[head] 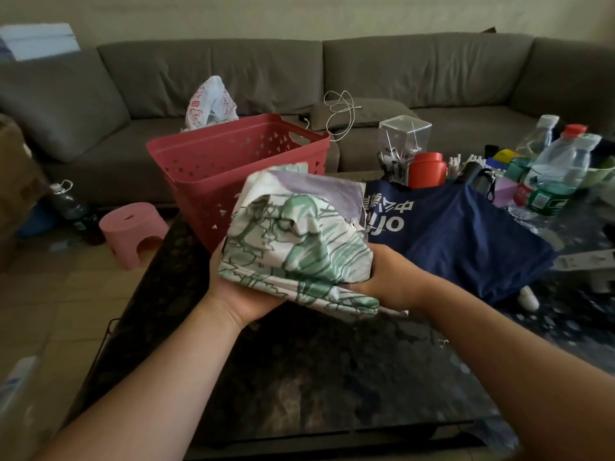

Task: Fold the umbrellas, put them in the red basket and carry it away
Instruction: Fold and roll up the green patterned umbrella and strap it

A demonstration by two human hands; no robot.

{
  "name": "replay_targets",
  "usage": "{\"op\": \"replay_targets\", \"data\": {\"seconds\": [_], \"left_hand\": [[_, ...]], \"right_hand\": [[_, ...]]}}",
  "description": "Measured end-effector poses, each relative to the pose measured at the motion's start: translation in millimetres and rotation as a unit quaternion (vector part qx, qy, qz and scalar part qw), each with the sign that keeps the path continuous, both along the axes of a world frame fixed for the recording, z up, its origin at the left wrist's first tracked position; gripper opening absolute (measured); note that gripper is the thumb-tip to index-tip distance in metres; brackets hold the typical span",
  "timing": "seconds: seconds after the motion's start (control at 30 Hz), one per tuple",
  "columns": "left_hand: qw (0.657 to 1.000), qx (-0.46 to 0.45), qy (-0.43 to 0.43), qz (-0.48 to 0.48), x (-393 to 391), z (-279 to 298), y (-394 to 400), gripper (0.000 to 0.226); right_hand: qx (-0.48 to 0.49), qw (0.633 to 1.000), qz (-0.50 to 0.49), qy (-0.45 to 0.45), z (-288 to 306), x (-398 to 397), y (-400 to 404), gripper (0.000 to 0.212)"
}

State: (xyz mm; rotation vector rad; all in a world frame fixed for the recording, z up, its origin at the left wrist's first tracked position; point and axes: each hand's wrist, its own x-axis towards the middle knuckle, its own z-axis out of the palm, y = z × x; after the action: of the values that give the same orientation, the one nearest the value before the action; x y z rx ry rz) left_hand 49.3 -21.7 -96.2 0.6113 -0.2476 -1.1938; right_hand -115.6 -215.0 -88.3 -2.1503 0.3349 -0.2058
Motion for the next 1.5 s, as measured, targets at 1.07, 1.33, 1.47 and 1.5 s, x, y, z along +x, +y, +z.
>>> {"op": "replay_targets", "data": {"seconds": [1.07,1.33,1.47,1.5], "left_hand": [[0.941,0.29,0.003,0.177,-13.2,-11.4,11.6,0.037],[0.864,0.309,-0.34,0.208,-16.5,-12.1,15.1,0.03],[0.832,0.32,-0.423,0.161,-13.6,-20.8,11.2,0.046],[0.829,0.316,-0.437,0.149,-12.6,-22.9,10.9,0.057]], "right_hand": [[-0.384,0.91,-0.048,0.148,-51.4,5.4,-42.3,0.034],[0.015,0.97,-0.241,0.0,-16.4,-0.5,-44.4,0.035],[0.233,0.946,-0.222,-0.051,-2.4,0.2,-37.2,0.027],[0.288,0.933,-0.21,-0.045,-0.4,0.6,-35.4,0.018]]}}
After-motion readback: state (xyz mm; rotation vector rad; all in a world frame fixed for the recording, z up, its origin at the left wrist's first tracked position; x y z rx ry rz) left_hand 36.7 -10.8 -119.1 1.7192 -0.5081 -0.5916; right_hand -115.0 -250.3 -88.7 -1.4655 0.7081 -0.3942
